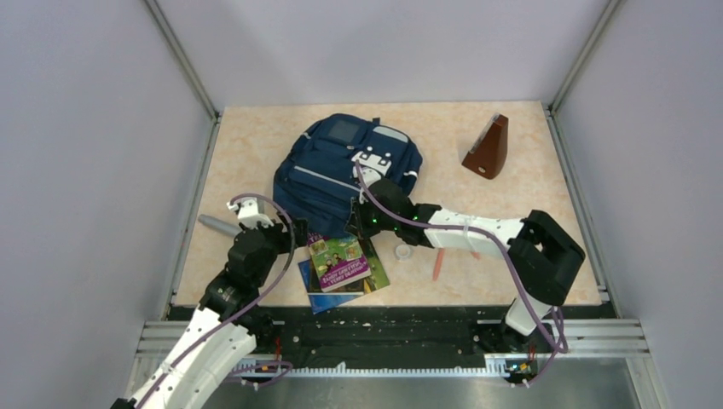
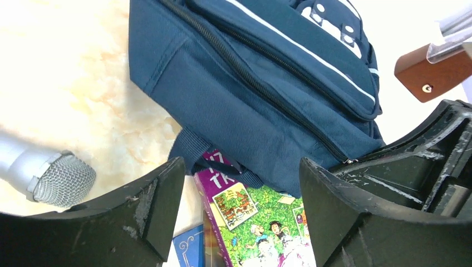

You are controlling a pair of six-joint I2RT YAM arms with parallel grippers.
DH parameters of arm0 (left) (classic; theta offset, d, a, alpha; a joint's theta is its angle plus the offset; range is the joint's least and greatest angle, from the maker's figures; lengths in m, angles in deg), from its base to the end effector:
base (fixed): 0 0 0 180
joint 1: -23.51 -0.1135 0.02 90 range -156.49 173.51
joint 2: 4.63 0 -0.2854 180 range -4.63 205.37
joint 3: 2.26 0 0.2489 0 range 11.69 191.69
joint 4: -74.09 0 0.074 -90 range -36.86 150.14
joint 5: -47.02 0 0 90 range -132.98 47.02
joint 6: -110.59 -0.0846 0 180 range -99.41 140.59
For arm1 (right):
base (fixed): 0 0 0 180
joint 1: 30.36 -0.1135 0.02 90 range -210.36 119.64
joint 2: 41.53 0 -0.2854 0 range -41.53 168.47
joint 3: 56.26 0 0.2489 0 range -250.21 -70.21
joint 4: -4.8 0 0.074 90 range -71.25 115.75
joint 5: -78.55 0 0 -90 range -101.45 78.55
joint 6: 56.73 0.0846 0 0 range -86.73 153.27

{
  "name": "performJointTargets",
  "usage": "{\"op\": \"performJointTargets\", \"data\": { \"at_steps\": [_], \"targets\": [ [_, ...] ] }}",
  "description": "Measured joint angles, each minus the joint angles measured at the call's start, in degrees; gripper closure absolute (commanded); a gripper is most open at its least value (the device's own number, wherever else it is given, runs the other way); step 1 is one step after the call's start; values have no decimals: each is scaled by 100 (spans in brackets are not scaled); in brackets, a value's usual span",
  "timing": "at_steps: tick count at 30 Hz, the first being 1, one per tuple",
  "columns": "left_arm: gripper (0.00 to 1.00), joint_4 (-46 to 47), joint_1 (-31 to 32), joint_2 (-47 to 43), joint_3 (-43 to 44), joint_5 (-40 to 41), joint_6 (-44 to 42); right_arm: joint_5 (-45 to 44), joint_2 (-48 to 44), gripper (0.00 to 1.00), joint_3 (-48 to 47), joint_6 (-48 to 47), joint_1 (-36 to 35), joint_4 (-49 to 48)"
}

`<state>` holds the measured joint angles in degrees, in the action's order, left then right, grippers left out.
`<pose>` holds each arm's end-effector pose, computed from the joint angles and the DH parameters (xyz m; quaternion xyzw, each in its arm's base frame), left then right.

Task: Pack the student bag
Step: Unzip the student bag at the center of the board.

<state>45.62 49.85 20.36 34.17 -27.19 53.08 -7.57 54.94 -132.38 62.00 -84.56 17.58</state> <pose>0.1481 -0.0476 0.2379 -0.1243 0.7909 -0.1931 0.5673 0.2400 0.3425 0.2240 -0.2095 0.8537 0.3374 0.3369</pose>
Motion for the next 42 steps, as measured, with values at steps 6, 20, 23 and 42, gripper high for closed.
{"op": "performJointTargets", "data": {
  "at_steps": [6,20,23,42],
  "targets": [
    [21,17,0,474,514,-699,-894,-122,-328,100,455,-20,83,-9],
    [20,-1062,120,3165,3034,-2500,-2555,470,-1036,100,1091,-420,682,92],
    [19,-1419,337,3567,3510,-2415,-3171,616,-1139,100,1174,-479,743,105],
    [18,-1469,1082,4321,3416,-1419,-4618,1069,-1366,100,1528,-603,787,-28]
  ]
}}
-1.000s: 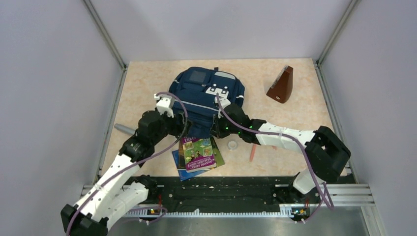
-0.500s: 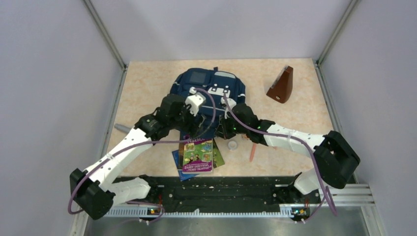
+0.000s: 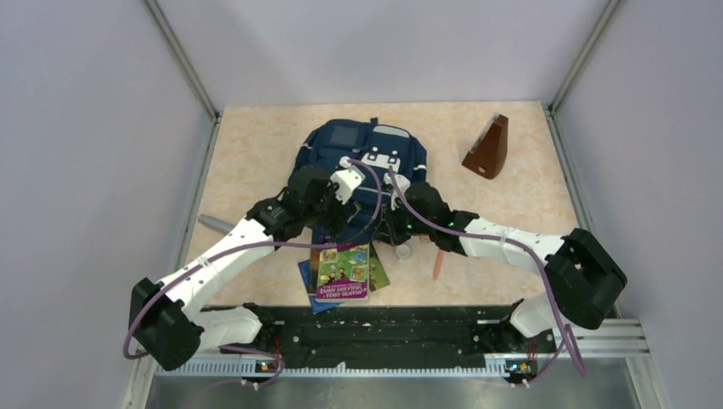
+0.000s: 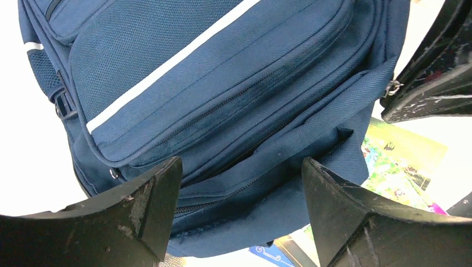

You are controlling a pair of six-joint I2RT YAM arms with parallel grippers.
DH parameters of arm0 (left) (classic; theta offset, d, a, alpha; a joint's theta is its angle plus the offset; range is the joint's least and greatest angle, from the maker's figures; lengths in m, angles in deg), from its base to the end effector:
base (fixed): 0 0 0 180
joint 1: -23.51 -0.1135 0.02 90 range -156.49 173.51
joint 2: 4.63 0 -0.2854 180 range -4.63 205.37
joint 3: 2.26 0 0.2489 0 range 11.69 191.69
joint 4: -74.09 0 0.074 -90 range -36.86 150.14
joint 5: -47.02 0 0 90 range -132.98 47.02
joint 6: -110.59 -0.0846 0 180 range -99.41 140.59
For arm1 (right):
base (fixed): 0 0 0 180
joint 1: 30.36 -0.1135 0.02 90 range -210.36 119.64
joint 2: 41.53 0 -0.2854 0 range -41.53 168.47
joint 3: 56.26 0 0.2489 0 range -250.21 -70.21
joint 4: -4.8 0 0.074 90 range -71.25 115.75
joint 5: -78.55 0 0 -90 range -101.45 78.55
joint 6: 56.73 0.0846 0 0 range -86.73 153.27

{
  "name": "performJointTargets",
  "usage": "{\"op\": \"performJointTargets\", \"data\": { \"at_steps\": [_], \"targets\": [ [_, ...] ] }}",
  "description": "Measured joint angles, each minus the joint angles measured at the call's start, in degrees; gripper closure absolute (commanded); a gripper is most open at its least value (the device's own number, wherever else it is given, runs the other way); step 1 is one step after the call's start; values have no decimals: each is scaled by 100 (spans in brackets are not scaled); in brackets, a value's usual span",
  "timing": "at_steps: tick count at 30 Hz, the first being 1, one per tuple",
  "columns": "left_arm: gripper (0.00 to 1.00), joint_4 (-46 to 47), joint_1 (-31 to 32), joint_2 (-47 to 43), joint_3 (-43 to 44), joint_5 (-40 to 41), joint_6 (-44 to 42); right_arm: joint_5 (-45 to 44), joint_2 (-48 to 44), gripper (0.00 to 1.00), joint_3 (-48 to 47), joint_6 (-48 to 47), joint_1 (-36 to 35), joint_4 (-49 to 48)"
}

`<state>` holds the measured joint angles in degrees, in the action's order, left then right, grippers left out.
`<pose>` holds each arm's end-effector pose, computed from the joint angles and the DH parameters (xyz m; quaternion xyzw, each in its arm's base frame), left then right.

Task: Pack the student bag
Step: Unzip the student bag at the center of the board.

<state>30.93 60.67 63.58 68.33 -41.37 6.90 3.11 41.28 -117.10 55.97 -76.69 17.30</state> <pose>0.2268 -0.1689 0.2853 0.3850 0.8235 -0.0722 0.4103 0.2219 0.2632 0.2153 -0.2375 0.8470 0.3542 0.3172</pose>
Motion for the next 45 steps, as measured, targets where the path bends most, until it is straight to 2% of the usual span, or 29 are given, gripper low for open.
{"op": "performJointTargets", "data": {
  "at_steps": [2,8,11,19,30,34,38,41,43,45],
  "targets": [
    [25,70,2,26,-52,22,2,15,-33,100,22,4,0,-17],
    [82,184,2,339,-74,-48,35,15,-50,100,39,63,0,-81],
    [100,175,2,409,-74,-109,79,-33,-50,100,39,142,2,-111],
    [100,179,-26,402,-74,-420,337,-238,-22,100,-15,431,-76,-197],
    [100,66,-125,302,-105,-319,529,-278,649,100,-774,719,-459,-181],
    [100,50,-127,227,-160,-289,595,-247,693,87,-787,822,-470,-210],
    [100,66,-111,114,-214,-155,656,-264,645,66,-787,846,-509,-251],
    [84,105,-61,66,-247,35,713,-319,428,54,-745,857,-553,-354],
    [67,107,-33,52,-251,136,752,-391,118,49,-612,844,-579,-409],
    [56,105,-20,24,-256,256,787,-527,-227,46,-444,833,-592,-420]
  ]
}}
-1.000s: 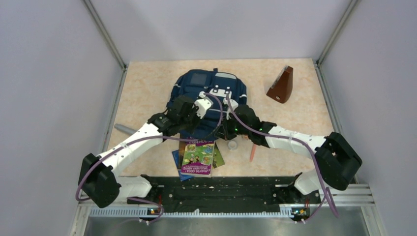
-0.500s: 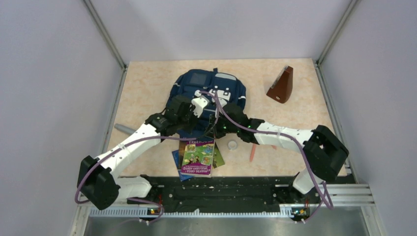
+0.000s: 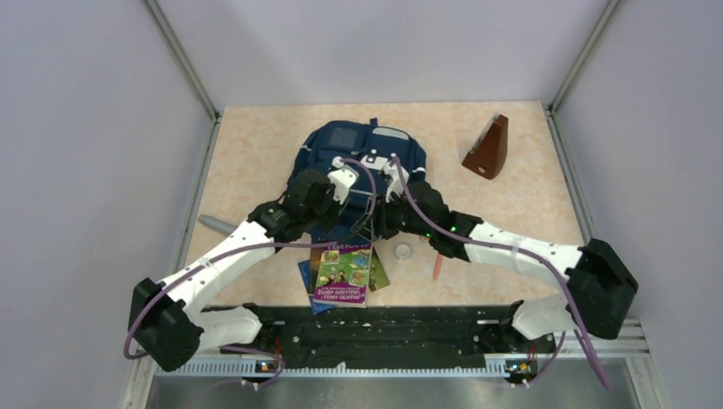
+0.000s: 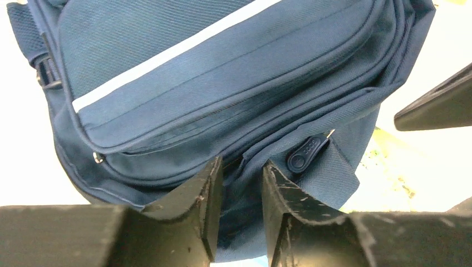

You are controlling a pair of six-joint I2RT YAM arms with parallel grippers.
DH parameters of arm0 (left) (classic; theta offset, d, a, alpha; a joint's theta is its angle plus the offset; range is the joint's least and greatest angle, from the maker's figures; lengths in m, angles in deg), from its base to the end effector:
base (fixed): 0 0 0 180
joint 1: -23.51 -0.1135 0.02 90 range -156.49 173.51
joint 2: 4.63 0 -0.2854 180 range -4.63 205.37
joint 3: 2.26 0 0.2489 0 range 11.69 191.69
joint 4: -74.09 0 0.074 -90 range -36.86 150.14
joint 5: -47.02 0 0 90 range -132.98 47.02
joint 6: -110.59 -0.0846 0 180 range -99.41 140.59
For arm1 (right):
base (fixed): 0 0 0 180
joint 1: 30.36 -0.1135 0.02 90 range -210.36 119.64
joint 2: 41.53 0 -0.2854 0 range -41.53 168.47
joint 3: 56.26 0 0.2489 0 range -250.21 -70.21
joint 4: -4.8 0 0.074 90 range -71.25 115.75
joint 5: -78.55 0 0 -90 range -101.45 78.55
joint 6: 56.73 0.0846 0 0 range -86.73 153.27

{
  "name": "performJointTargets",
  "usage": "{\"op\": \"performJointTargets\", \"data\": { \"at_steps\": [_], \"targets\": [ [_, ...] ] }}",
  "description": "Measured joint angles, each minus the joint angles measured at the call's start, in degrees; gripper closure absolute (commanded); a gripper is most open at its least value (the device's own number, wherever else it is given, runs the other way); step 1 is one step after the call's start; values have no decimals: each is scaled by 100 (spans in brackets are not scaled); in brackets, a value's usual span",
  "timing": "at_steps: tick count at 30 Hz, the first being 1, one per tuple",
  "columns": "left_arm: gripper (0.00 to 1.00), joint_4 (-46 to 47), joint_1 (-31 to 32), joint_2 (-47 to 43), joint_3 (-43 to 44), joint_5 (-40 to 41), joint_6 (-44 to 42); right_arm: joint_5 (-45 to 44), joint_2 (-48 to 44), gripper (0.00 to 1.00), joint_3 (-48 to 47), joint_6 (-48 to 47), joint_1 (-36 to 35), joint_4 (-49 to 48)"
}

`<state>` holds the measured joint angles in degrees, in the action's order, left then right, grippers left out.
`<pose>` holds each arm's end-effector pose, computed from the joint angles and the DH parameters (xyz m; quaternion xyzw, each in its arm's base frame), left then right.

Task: Pack the student bag
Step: Unzip the student bag at the center of the board.

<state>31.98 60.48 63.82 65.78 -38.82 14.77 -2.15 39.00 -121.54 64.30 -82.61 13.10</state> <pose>0.2280 -0.1640 0.2701 0.3201 0.8571 -0.0760 0.3965 0.2081 0.2911 0.2666 -0.1972 0.8113 0.4136 0.3631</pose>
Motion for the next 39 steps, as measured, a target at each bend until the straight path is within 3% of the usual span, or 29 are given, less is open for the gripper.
{"op": "performJointTargets", "data": {
  "at_steps": [5,12,16,23,32,39],
  "targets": [
    [40,20,0,-258,-11,173,-44,-627,-697,38,420,-44,37,101],
    [38,140,61,-894,-11,120,114,-1073,-1279,29,1158,7,614,354],
    [36,256,470,-1115,-22,-44,317,-1329,-1554,27,1388,-66,761,402],
    [32,540,1008,-890,-424,-24,782,-1215,-1884,28,2190,-809,662,-723],
    [30,946,1008,-1060,-1156,247,1436,-1423,-1397,30,2225,-2286,133,-1707],
    [29,1169,1008,-1696,-1696,654,2009,-1401,-616,32,1578,-3171,109,-1574]
  ]
}}
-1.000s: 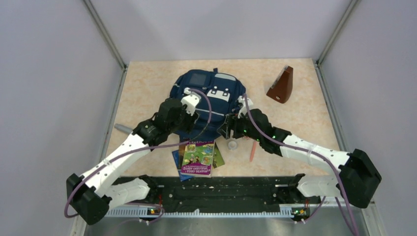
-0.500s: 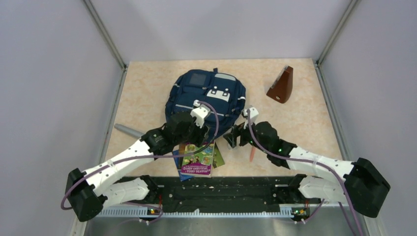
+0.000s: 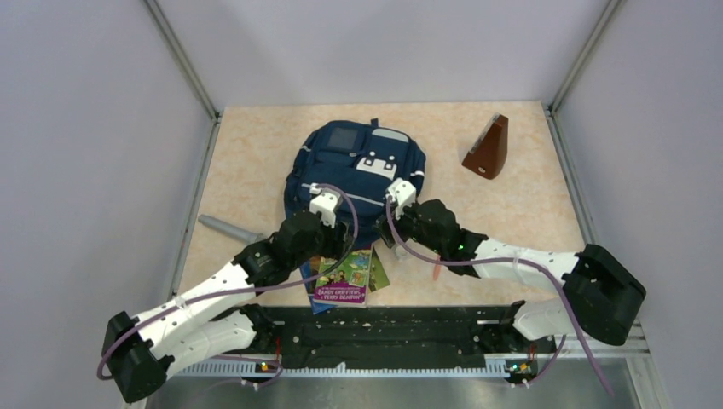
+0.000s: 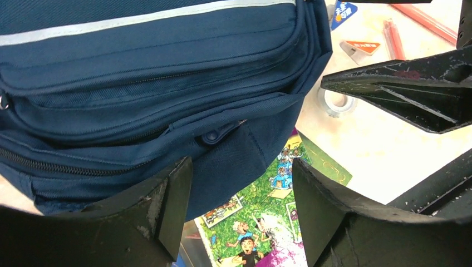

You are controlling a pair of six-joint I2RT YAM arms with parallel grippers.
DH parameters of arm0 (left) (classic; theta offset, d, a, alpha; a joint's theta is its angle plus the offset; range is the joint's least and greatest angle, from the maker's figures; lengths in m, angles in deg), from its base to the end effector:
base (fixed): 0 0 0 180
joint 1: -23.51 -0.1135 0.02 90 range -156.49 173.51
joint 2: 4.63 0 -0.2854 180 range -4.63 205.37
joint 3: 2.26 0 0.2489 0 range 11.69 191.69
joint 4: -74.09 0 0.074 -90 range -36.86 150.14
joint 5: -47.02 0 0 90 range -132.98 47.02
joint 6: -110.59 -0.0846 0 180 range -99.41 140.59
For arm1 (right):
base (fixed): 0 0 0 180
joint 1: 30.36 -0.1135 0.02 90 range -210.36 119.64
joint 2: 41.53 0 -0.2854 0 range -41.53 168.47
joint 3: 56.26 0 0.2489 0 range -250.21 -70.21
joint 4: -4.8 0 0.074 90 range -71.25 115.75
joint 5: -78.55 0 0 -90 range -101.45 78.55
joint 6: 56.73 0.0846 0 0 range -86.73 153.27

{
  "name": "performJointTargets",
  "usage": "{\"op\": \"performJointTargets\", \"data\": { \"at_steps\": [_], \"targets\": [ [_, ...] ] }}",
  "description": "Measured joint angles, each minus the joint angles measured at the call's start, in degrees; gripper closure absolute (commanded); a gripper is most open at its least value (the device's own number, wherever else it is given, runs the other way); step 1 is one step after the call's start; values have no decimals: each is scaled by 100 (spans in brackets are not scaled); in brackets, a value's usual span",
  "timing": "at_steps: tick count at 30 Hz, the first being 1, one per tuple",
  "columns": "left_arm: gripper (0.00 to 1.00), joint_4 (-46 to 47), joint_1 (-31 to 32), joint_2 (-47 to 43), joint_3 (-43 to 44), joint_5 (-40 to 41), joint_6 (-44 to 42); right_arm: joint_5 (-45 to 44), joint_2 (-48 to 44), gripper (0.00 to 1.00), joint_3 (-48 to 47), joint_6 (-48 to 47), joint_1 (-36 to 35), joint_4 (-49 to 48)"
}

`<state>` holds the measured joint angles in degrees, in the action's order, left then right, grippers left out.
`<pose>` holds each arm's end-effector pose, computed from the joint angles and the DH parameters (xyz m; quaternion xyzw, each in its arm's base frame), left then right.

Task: Pack the student bag
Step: Unzip the student bag at the center of the board.

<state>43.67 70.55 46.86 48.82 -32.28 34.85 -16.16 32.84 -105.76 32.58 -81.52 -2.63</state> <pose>0.1656 -0.1548 0.2545 0.2002 0.8436 -0.1808 0.4642 0.2061 0.2449 0.2362 -0.3303 0.7350 0.2221 0.5489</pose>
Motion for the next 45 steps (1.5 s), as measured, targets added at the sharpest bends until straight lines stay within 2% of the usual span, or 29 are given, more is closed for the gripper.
{"op": "performJointTargets", "data": {
  "at_steps": [10,16,20,21,23,24,26,27,28,36,40,45],
  "targets": [
    [26,-4,0,-680,-409,404,302,175,658,32,-319,-334,-396,125],
    [26,-2,0,-798,-520,520,348,-26,951,33,-393,-433,-527,85],
    [26,2,-2,-811,-566,573,348,-326,1209,37,-654,-612,-538,103],
    [26,2,-2,-811,-568,579,348,-376,1257,39,-697,-660,-538,103],
    [27,-4,0,-811,-577,590,348,-501,1375,51,-800,-745,-538,83],
    [27,-4,-2,-811,-581,592,348,-555,1432,61,-844,-793,-538,83],
    [27,-9,-2,-822,-588,614,348,-667,1537,89,-931,-892,-538,85],
    [27,-9,-2,-835,-588,625,345,-706,1567,97,-964,-918,-538,81],
    [27,-9,-2,-852,-588,632,343,-754,1572,100,-988,-949,-540,92],
    [26,-162,-9,-1158,-509,704,275,-739,1342,100,-1303,-1010,-459,535],
    [24,-330,-11,-1300,4,699,216,-234,1099,100,-1663,-863,-153,1036],
    [22,-96,-11,-1268,629,669,-61,435,975,100,-2103,-693,249,1567]
  ]
}}
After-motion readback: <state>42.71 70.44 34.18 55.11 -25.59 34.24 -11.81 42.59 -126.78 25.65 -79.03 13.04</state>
